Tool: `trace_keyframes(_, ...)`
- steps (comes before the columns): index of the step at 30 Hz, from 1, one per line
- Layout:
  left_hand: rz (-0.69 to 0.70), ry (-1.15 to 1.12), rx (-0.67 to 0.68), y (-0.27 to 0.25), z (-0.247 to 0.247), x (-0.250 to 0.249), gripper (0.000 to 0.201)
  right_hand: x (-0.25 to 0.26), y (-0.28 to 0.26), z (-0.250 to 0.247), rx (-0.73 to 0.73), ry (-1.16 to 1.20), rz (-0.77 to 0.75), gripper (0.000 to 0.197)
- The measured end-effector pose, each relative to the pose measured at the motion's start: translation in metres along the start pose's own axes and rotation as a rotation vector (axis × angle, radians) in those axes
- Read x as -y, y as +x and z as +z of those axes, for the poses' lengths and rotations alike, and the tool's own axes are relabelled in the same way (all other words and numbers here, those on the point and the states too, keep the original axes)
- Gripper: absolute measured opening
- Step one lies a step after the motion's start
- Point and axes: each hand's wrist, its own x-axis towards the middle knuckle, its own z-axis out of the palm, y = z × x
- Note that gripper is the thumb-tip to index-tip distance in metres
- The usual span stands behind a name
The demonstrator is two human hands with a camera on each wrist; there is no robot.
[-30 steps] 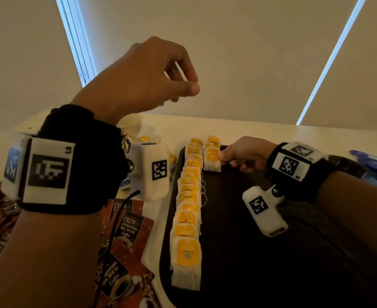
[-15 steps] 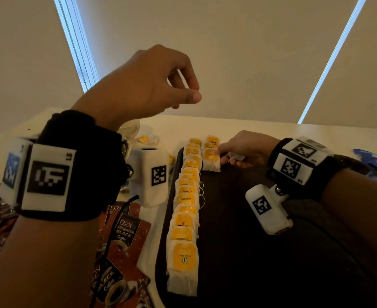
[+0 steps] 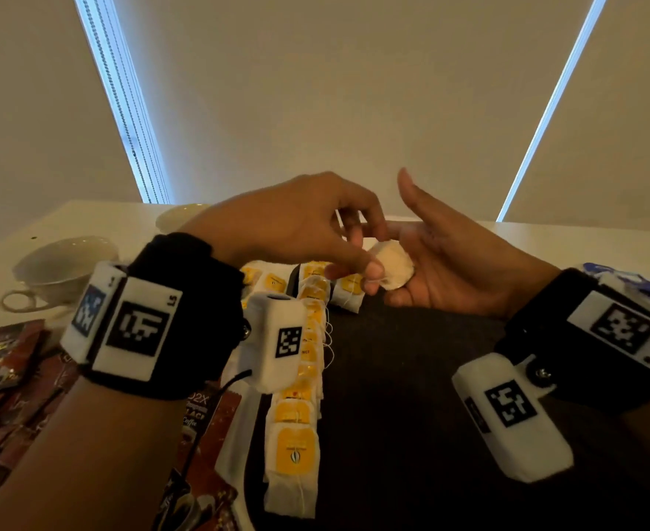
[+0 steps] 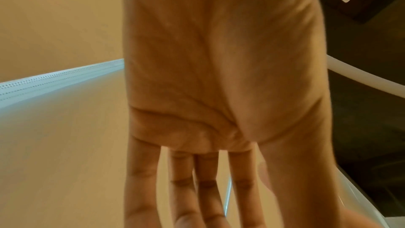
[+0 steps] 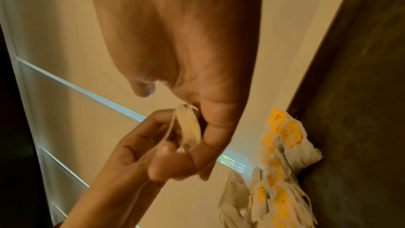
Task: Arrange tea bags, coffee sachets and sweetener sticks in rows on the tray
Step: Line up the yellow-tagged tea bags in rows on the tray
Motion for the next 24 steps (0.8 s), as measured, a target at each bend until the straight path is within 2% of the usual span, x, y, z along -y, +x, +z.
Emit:
trace_keyframes(3,0.039,0.026,-0.035,0.005,0.008,0.002,0.009,-0.003,-0.002,0.002,-0.031,0.066,-0.017,0.074)
trace_keyframes(7,0.013,0.018,-0.076,0.007,0.007,0.011,0.009,-0.006,-0.009,0.002,-0.093,0.168,-0.085,0.039)
trace_keyframes(10,-0.018,-0.014,-0.115,0.009,0.005,0.016,0.008,-0.008,-0.011,-0.001,-0.172,0.147,-0.109,0.033)
trace_keyframes(16,-0.06,-0.11,-0.142,0.012,0.011,0.015,0.018,-0.01,-0.008,0.001,-0.364,0.139,-0.181,0.007)
trace_keyframes(18,-0.078,-0.137,-0.155,0.012,0.01,0.017,0.01,-0.01,-0.007,0.002,-0.417,0.161,-0.213,0.005)
trace_keyframes(20,-0.082,-0.189,-0.175,0.011,0.007,0.017,0.014,-0.009,-0.006,0.001,-0.448,0.16,-0.224,0.005)
trace_keyframes(24,-0.046,-0.233,-0.184,0.01,0.006,0.014,0.019,-0.013,-0.003,0.001,-0.402,0.084,-0.194,0.025)
